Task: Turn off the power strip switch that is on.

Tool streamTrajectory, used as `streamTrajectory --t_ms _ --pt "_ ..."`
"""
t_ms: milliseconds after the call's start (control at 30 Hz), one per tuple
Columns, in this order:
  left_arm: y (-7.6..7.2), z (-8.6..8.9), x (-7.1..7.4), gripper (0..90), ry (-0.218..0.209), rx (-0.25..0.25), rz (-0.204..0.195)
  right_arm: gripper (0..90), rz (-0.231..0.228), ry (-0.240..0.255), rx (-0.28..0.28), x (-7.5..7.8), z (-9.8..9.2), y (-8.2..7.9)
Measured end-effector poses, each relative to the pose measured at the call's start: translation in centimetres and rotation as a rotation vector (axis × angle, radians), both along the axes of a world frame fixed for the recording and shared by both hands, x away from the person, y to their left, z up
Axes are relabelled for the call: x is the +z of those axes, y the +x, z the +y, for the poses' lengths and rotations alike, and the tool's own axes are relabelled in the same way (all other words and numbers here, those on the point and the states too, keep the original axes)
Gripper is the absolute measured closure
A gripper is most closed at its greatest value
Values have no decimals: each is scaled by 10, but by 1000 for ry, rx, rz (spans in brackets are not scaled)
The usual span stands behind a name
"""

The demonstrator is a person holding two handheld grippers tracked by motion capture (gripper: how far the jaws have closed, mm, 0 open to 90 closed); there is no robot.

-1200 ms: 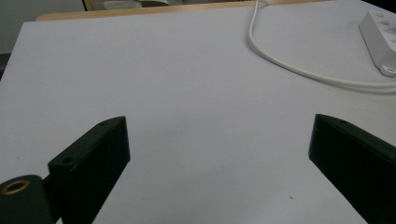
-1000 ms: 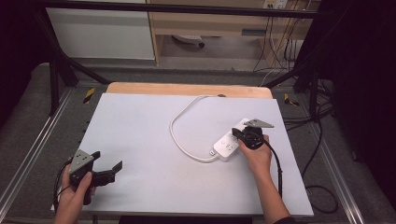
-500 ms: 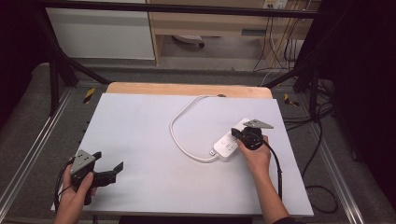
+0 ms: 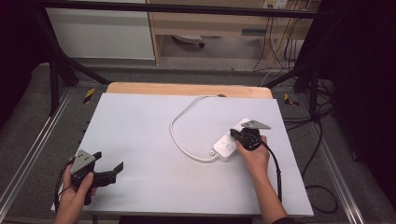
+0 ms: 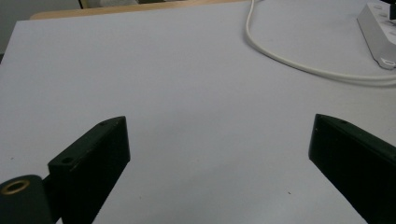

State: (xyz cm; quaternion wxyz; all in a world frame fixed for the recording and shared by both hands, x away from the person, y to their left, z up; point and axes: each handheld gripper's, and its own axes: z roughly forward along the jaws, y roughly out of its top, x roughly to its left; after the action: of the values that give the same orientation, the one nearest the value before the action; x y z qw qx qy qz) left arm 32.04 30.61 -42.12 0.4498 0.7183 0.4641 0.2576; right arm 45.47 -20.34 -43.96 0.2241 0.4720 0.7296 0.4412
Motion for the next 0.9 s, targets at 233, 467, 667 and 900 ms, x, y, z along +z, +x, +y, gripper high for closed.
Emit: streamTrajectory --t_ms 233,467,667,900 --pt "0 0 0 52 0 -2 1 900 2 -2 -6 -1 1 0" --pt "0 0 0 52 4 -4 3 900 2 -8 -6 -1 2 0" --pt "0 0 0 52 4 -5 4 900 -3 -21 0 -2 3 0" --pt "0 -1 0 52 4 -8 7 900 -8 -35 4 -2 4 -1"
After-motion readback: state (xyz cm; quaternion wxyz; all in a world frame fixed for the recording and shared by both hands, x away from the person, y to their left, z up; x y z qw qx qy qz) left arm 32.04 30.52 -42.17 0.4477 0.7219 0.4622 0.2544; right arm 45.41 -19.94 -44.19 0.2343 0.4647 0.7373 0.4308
